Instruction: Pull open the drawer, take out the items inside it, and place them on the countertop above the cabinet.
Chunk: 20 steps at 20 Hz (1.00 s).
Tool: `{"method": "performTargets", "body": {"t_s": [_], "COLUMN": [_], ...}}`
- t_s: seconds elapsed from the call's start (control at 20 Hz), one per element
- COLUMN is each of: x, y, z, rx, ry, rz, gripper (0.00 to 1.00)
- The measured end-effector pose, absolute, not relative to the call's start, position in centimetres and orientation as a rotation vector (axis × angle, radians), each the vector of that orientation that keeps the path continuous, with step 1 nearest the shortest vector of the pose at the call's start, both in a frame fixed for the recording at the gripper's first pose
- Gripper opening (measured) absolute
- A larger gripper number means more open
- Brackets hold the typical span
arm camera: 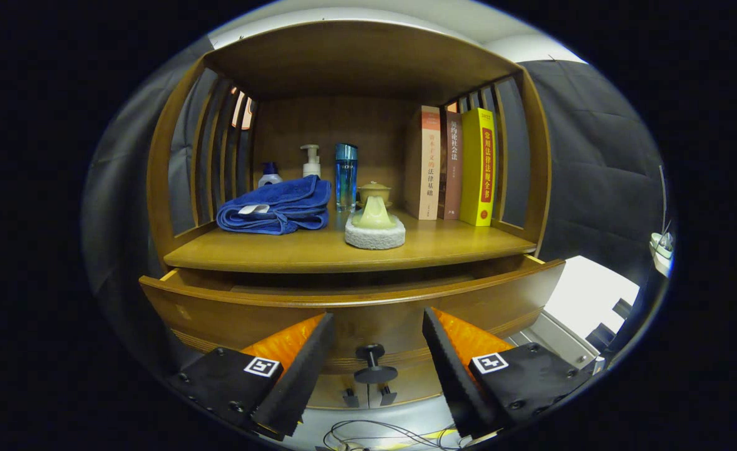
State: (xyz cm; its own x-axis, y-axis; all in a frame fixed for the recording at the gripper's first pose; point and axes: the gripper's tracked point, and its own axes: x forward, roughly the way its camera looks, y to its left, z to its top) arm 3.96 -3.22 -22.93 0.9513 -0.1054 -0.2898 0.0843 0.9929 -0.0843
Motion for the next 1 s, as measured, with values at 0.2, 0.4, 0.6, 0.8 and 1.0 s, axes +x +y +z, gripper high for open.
{"method": "performTargets", "body": {"t_s": [0.2, 0.4, 0.6, 0.8, 1.0], "x": [6.3, 7.7, 7.3, 7.3, 7.4], "y": [-3.0, -2.9, -3.1, -2.4, -1.4], "z": [-23.4, -24.0, -25.1, -22.5, -17.2], "rx": [-0.089, -0.089, -0.076, -0.051, -0.093], "ry": [0.298, 0.313, 0.336, 0.307, 0.251], "rz": [-0.094, -0.095, -0.094, -0.082, -0.042], "gripper": [0.96, 0.96, 0.96, 0.97, 0.97]}}
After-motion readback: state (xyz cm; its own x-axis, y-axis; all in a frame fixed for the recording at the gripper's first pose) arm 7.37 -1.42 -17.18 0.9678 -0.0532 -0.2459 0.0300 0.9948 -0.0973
